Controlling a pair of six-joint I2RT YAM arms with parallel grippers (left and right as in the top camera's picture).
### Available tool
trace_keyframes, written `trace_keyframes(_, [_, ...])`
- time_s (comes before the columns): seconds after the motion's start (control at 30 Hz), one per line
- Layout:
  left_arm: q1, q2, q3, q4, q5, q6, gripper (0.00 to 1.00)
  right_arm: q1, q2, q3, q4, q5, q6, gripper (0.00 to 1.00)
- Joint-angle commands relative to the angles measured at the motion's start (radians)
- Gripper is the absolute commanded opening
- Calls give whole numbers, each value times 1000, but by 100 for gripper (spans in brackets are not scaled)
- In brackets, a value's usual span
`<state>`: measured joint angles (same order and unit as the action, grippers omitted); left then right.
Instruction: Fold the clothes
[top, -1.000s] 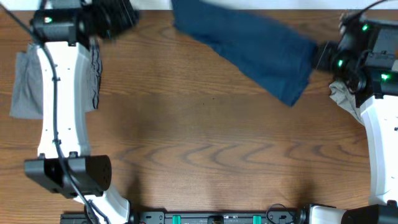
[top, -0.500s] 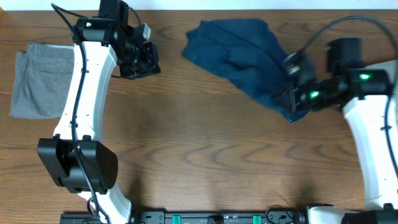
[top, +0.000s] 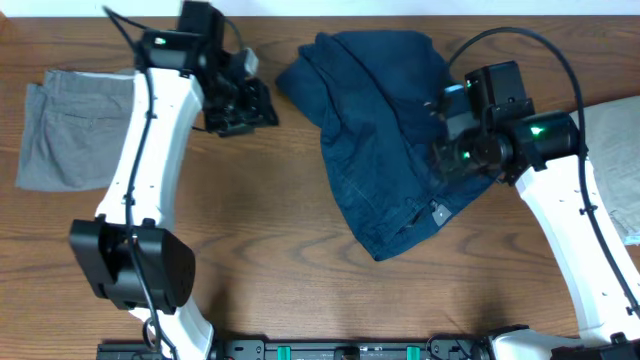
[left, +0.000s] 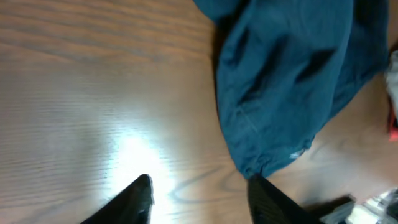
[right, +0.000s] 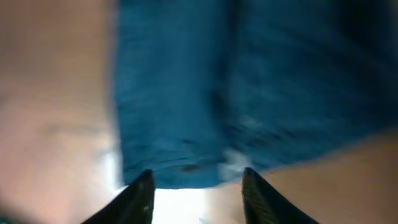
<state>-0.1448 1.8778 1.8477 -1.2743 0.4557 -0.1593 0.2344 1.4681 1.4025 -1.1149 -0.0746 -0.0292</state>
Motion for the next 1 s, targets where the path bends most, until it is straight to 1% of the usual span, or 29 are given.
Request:
trace_keyframes(0.0, [-61,6,-53,8,-8,-27,55,-47,-6,8,1,259,134,46])
trace_keyframes(0.1, [-116,6,-138,60,-8,-98,56,-89,-6,8,0,259,134,47])
trace_keyframes(0.27, [-201,6,-317,196,8,-268,59,-173,-6,8,0,258,142,47])
trace_keyframes(0.4, [-277,6,-428,308,34,-382,60,-225,-6,8,0,253,142,47])
trace_keyframes(0.5, [-341,7,-490,382,34,-476,63,-249,-6,8,-4,250,141,47])
trace_keyframes(0.6, [-414,10,-549,457,34,-595,64,-255,-6,8,-7,250,141,47])
trace_keyframes(0.63, [-447,12,-573,481,34,-665,64,-255,-6,8,-7,250,141,47])
trace_keyframes(0.77, [-528,20,-648,570,34,-855,70,-255,-6,8,-14,250,141,46])
trace_keyframes(0.87, [-565,32,-686,669,33,-920,70,-255,-6,8,-22,251,140,47])
trace_keyframes(0.97, [-588,53,-692,727,33,-921,69,-255,-6,8,-23,251,140,47])
